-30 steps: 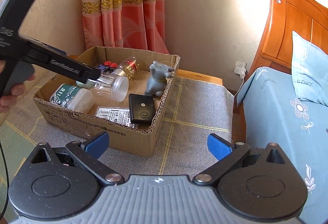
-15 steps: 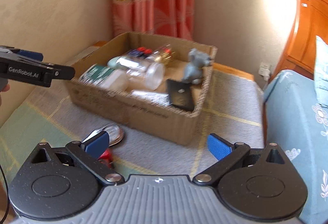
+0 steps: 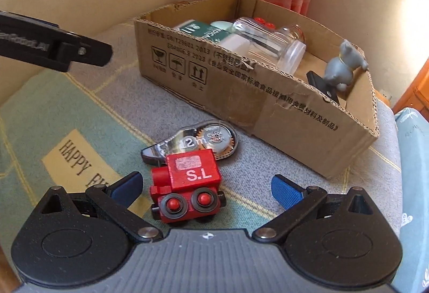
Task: Organize rigid objects
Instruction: 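Move right tool to red S.L toy train while left tool approaches correction-tape dispenser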
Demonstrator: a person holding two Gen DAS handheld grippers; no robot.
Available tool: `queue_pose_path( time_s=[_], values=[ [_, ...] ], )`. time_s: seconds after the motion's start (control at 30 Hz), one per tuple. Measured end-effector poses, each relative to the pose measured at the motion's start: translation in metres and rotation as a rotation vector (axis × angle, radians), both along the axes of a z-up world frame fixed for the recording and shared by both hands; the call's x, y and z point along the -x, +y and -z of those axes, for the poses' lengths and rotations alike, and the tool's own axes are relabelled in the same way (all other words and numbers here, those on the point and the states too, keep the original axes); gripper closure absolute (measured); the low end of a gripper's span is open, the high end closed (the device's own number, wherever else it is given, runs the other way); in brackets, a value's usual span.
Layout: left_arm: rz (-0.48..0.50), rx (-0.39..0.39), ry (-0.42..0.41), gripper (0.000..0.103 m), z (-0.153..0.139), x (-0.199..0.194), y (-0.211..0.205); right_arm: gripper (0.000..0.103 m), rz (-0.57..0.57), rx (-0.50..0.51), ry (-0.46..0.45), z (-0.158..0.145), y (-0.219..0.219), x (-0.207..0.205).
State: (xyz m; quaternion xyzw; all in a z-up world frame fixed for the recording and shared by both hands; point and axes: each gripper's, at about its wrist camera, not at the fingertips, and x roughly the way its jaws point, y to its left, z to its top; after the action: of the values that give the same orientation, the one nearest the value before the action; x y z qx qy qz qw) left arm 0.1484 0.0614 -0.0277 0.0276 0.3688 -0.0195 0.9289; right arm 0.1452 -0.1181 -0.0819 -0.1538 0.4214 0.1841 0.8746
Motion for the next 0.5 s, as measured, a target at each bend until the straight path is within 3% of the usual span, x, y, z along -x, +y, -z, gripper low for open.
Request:
queue_pose_path(
  time_s=[0.3,0.5],
  values=[
    [0.081,0.028,0.045,0.001,0.011,-0.001,-0.015,0.000,0.194,-0.035,0.022,0.005,-0.034,-0.014],
    [0.169,0.007,0.098,0.001,0.023,-0.002,-0.037,0.000,0.303,-0.094,0.053,0.007,-0.068,-0.017]
  ],
)
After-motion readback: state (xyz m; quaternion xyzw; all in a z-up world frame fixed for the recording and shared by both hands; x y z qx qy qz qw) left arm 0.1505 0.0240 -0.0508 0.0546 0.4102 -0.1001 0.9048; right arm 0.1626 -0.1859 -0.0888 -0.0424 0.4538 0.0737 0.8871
